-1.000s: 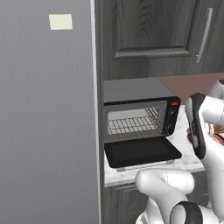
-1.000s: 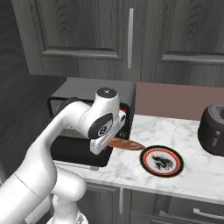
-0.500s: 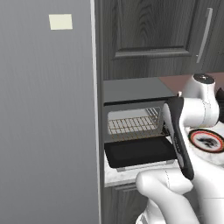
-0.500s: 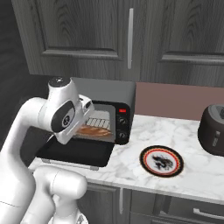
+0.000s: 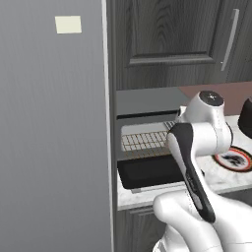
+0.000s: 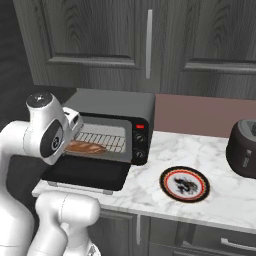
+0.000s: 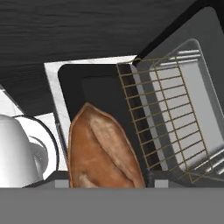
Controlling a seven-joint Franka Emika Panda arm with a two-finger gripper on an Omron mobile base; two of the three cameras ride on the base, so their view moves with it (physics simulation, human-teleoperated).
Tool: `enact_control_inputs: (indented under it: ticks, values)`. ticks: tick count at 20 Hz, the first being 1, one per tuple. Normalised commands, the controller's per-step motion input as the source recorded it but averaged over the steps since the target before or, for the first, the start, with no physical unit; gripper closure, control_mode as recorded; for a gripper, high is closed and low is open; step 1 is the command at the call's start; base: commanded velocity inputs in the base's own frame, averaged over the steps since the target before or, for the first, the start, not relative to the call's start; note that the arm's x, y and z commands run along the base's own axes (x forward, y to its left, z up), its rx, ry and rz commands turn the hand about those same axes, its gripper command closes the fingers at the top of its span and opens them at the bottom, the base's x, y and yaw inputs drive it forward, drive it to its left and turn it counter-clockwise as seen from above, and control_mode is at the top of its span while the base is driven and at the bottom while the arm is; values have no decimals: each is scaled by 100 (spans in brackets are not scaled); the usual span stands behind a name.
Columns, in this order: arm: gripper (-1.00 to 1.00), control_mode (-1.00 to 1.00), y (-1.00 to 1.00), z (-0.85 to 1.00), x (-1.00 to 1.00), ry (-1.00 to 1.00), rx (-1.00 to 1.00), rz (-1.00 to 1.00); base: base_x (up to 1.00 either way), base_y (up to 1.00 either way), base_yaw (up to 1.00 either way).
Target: Pull the toaster oven rack outwards. Pick up the baguette from the plate and place it on the toaster oven rack. Close the toaster oven door fully and set the temperature to the lowest setting.
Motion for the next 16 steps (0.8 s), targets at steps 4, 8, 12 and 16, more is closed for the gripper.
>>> enact_control_inputs:
  ticks: [4, 8, 12, 16]
  values:
    - [100, -100, 36, 0, 10, 2, 4, 21, 0, 0, 0]
    - [100, -100, 0, 2, 20, 8, 0, 21, 0, 0, 0]
    - [100, -100, -1, 0, 28, 0, 0, 6, 0, 0, 0]
    - [100, -100, 0, -2, 28, 0, 0, 0, 0, 0, 0]
